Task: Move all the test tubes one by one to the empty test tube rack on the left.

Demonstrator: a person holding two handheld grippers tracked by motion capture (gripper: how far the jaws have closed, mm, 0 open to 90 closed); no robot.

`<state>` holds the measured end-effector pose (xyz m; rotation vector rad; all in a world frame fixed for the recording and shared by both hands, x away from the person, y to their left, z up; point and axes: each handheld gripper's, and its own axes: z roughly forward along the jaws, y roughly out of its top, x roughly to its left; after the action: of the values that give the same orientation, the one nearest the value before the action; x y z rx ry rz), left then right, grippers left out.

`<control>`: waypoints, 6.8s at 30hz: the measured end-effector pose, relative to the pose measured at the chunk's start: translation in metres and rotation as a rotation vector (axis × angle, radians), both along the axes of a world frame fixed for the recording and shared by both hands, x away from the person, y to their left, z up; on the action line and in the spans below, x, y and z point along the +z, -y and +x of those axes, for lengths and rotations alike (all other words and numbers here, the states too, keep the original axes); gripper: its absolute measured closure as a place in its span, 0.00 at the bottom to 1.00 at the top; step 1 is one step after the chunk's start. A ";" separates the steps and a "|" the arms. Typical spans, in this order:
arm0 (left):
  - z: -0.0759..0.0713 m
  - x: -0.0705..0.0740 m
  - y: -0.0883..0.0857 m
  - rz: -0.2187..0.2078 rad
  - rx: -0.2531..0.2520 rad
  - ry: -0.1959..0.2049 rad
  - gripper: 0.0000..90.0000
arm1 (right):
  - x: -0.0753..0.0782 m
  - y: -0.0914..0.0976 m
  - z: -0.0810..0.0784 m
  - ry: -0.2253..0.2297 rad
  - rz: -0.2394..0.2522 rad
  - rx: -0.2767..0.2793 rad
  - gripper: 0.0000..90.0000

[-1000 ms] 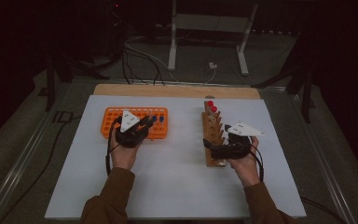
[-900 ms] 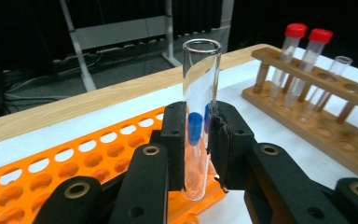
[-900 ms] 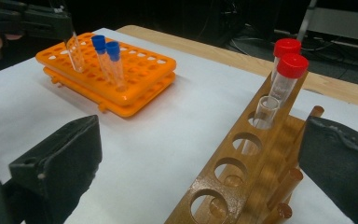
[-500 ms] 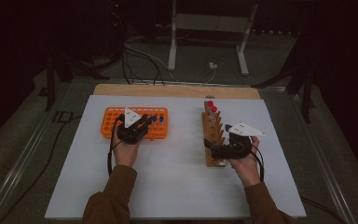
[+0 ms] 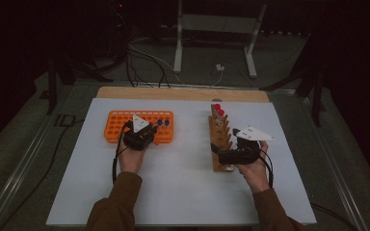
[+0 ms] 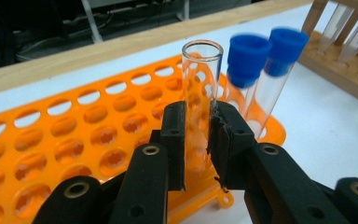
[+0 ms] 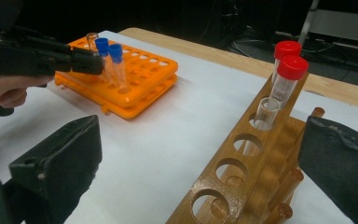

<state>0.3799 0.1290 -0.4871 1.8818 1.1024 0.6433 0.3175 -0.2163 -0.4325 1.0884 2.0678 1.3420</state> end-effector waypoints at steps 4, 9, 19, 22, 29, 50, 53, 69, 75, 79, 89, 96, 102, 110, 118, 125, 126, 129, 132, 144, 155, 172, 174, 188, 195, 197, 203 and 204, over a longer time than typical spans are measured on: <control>0.000 -0.001 -0.001 0.000 -0.005 -0.008 0.84 | 0.000 0.000 0.000 -0.002 0.001 0.001 0.00; 0.000 -0.001 0.000 0.022 -0.009 -0.017 0.85 | -0.001 -0.002 0.000 0.000 -0.002 0.005 0.00; 0.001 -0.004 0.001 0.046 -0.013 -0.045 0.85 | -0.001 -0.003 -0.001 -0.003 -0.004 0.009 0.00; 0.001 -0.004 0.000 0.038 -0.009 -0.048 0.85 | -0.001 -0.003 -0.001 -0.002 -0.003 0.009 0.00; 0.000 -0.004 -0.002 0.026 0.020 -0.058 0.74 | -0.001 -0.003 0.000 -0.003 -0.003 0.009 0.00; -0.048 0.033 -0.026 -0.126 0.070 0.082 0.00 | 0.007 -0.005 0.008 0.003 -0.023 -0.002 0.00; -0.055 0.034 -0.029 -0.125 0.088 0.095 0.01 | 0.008 -0.005 0.012 -0.001 -0.029 -0.005 0.00; -0.076 0.028 -0.040 -0.170 0.070 0.078 0.00 | 0.001 -0.002 0.048 -0.067 -0.075 -0.066 0.18; -0.076 0.026 -0.042 -0.194 0.080 0.064 0.00 | -0.007 -0.001 0.063 -0.094 -0.096 -0.085 0.55; -0.076 0.026 -0.042 -0.198 0.078 0.059 0.00 | -0.011 -0.006 0.071 -0.102 -0.144 -0.114 0.72; -0.076 0.026 -0.042 -0.202 0.076 0.057 0.00 | -0.022 -0.011 0.081 -0.126 -0.147 -0.150 0.84; -0.076 0.026 -0.041 -0.202 0.074 0.055 0.00 | -0.024 -0.011 0.082 -0.123 -0.118 -0.153 0.84; -0.076 0.025 -0.041 -0.202 0.073 0.053 0.00 | -0.023 -0.012 0.080 -0.113 -0.119 -0.153 0.85; -0.076 0.025 -0.040 -0.201 0.071 0.050 0.00 | -0.014 -0.008 0.074 -0.081 -0.103 -0.150 0.85; -0.076 0.023 -0.038 -0.192 0.063 0.043 0.00 | -0.004 -0.001 0.069 -0.055 -0.081 -0.151 0.85; -0.075 0.022 -0.037 -0.184 0.056 0.040 0.00 | 0.006 0.001 0.065 -0.028 -0.071 -0.144 0.85; -0.075 0.022 -0.037 -0.182 0.056 0.039 0.00 | 0.009 0.002 0.064 -0.021 -0.068 -0.143 0.85; -0.075 0.022 -0.036 -0.178 0.055 0.034 0.00 | 0.017 0.003 0.061 -0.004 -0.067 -0.141 0.85; -0.075 0.022 -0.035 -0.176 0.052 0.038 0.00 | 0.023 0.004 0.059 0.010 -0.061 -0.138 0.85; -0.075 0.022 -0.033 -0.169 0.044 0.045 0.00 | 0.029 -0.001 0.051 0.018 -0.013 -0.090 0.85; -0.075 0.026 -0.017 -0.150 0.000 0.054 0.01 | 0.026 -0.019 0.044 0.009 -0.020 -0.027 0.85; -0.068 0.037 0.029 -0.118 -0.106 0.080 0.02 | 0.022 -0.045 0.033 -0.017 -0.017 0.066 0.85; -0.067 0.038 0.035 -0.115 -0.121 0.079 0.03 | 0.022 -0.048 0.032 -0.025 -0.007 0.079 0.85; -0.063 0.036 0.067 -0.075 -0.213 0.085 0.16 | 0.018 -0.067 0.023 -0.044 -0.017 0.156 0.85; -0.064 0.034 0.075 -0.055 -0.233 0.106 0.39 | 0.015 -0.076 0.020 -0.055 -0.020 0.183 0.85; -0.064 0.034 0.076 -0.051 -0.237 0.108 0.45 | 0.015 -0.077 0.019 -0.059 -0.017 0.192 0.85; -0.064 0.032 0.079 -0.044 -0.249 0.116 0.67 | 0.013 -0.084 0.018 -0.069 -0.018 0.211 0.85; -0.065 0.032 0.080 -0.042 -0.249 0.118 0.70 | 0.013 -0.085 0.018 -0.070 -0.017 0.214 0.85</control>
<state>0.3151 0.0493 -0.4551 1.8806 0.7855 0.5757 0.3351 -0.1317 -0.4194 0.9406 2.2963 1.3995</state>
